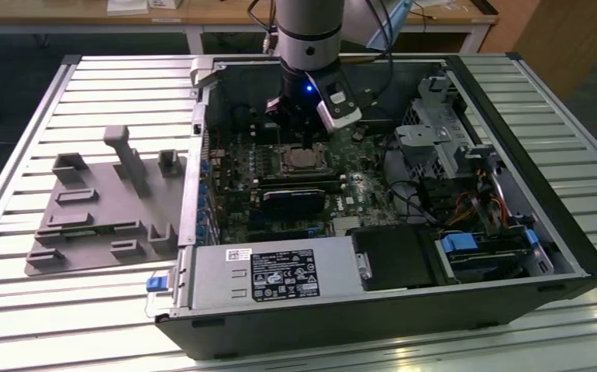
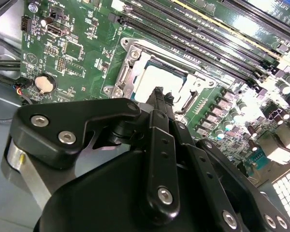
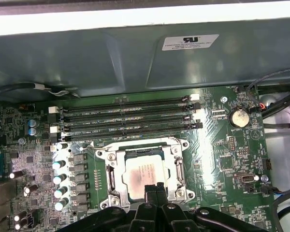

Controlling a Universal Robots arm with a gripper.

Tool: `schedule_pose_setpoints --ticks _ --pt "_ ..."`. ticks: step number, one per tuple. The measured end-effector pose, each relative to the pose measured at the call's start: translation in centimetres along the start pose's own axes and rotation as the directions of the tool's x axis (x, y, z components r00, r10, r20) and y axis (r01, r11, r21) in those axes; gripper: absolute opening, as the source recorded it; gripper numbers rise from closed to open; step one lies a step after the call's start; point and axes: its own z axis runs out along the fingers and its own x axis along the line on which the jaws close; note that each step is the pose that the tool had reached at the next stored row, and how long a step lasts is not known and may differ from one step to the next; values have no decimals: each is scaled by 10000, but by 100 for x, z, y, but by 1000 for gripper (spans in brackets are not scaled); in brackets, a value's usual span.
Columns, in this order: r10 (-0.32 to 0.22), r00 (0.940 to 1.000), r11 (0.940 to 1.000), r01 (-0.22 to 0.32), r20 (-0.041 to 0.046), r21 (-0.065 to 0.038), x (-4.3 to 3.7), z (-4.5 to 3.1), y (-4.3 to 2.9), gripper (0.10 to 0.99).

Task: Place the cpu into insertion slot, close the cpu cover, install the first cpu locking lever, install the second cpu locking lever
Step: 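Install the first cpu locking lever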

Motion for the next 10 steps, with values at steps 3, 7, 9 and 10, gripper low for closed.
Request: schedule_pose_setpoints --ticks 3,7,9,10 --pt "-1 10000 10000 1 -1 3 18 -3 -3 102" --pt "0 10000 10000 0 2 0 110 -9 -13 102" --pt "-1 10000 10000 1 6 0 180 -14 -21 102" --pt "0 10000 10000 0 9 -1 217 -17 -25 102"
